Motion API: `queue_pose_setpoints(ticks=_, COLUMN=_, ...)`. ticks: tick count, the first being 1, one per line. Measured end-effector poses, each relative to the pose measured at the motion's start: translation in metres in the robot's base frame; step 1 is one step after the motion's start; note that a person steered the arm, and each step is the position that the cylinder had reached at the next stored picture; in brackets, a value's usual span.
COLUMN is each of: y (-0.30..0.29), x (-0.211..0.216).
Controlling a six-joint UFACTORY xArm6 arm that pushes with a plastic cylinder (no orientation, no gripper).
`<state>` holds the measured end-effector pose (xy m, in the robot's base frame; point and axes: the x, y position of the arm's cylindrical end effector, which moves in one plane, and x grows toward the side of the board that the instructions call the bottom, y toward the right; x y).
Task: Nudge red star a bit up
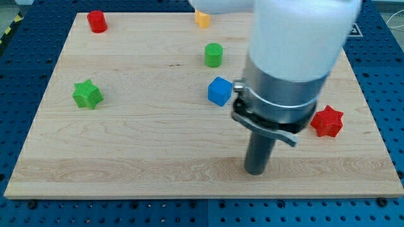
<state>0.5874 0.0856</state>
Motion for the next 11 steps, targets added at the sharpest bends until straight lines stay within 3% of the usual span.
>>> queue_pose_setpoints(ticks=4, y=0.112, x=-0.005)
queue_pose_setpoints(ticks=11, y=0.12, x=-0.058)
